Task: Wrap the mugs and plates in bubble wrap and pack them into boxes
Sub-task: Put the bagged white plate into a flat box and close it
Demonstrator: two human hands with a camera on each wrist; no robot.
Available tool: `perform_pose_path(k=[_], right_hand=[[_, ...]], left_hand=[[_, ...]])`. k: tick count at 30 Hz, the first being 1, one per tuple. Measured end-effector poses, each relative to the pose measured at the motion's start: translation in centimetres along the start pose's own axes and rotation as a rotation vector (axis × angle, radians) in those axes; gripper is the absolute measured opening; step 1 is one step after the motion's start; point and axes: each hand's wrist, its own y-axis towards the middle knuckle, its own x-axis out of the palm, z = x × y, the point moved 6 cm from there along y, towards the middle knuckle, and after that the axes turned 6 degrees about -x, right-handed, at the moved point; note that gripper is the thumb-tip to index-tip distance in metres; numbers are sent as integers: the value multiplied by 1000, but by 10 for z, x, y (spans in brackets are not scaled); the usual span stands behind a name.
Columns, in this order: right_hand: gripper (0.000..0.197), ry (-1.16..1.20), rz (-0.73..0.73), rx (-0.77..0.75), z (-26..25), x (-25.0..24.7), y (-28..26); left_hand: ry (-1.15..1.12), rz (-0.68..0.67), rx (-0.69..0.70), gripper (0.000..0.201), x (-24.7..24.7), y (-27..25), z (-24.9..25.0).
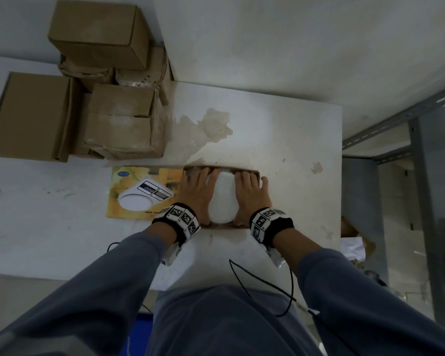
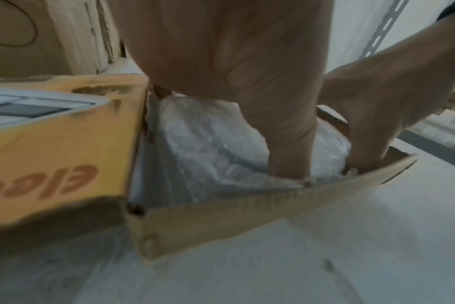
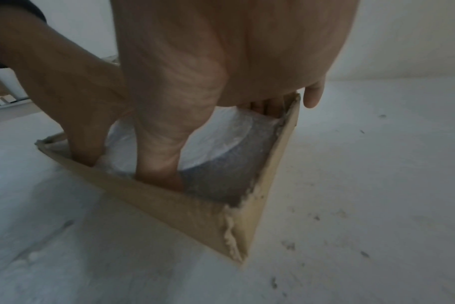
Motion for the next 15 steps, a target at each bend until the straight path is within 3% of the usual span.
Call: perform_pose_path(k=[4, 7, 11, 15], right_hand=[[125, -22, -14, 5, 1, -2, 1], [124, -15, -1, 5, 0, -1, 0], [124, 40, 23, 12, 0, 0, -4], [123, 119, 52, -18, -3, 1, -7]], left_hand=[[-27, -77, -30, 135, 6, 2, 4], [-201, -142, 38, 142, 10, 0, -6], [-219, -37, 150, 130, 2, -10, -9], [-106, -34, 144, 125, 3, -8, 2]])
